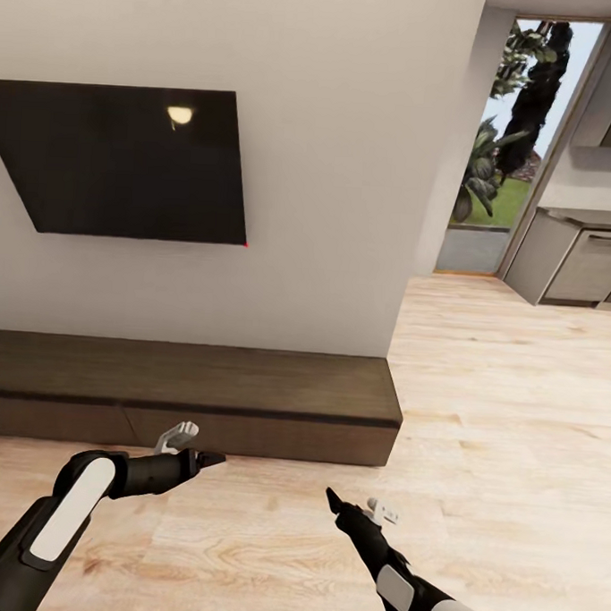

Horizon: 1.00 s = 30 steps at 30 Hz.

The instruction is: Place each of the two pumpkins and all three candles from the living room inside a cabinet in the living room (use any cabinet), then make sure every cabinet is closed, and position the cauldron so it is next to a table in the living room.

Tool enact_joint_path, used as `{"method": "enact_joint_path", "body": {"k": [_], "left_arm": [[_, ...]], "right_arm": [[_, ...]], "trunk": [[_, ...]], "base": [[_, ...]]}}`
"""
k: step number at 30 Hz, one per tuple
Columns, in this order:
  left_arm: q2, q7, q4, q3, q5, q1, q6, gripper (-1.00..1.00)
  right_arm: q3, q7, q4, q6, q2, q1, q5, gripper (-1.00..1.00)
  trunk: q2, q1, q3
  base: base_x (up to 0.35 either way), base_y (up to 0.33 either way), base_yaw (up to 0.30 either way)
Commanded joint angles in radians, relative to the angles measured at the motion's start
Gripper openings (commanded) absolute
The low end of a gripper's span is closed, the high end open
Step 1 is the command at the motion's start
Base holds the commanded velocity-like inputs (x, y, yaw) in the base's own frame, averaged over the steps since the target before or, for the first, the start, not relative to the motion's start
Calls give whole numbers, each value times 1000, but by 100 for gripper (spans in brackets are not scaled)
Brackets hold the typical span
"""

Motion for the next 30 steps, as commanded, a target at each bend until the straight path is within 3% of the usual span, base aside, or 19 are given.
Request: {"method": "enact_joint_path", "body": {"k": [1,9,30], "left_arm": [[1,0,-1,-1,1,-1,2,100],[0,0,3,4,3,-1,1,100],[-3,-1,1,2,5,-1,0,100]], "right_arm": [[8,6,3,-4,0,-1,-12,100],[7,22,3,-5,0,-1,-91,100],[8,2,1,-30,-1,-1,-100,100]], "trunk": [[-8,4,-4],[-64,35,-29],[-211,115,-95]], "base": [[0,0,0],[0,0,0],[0,0,0]]}}
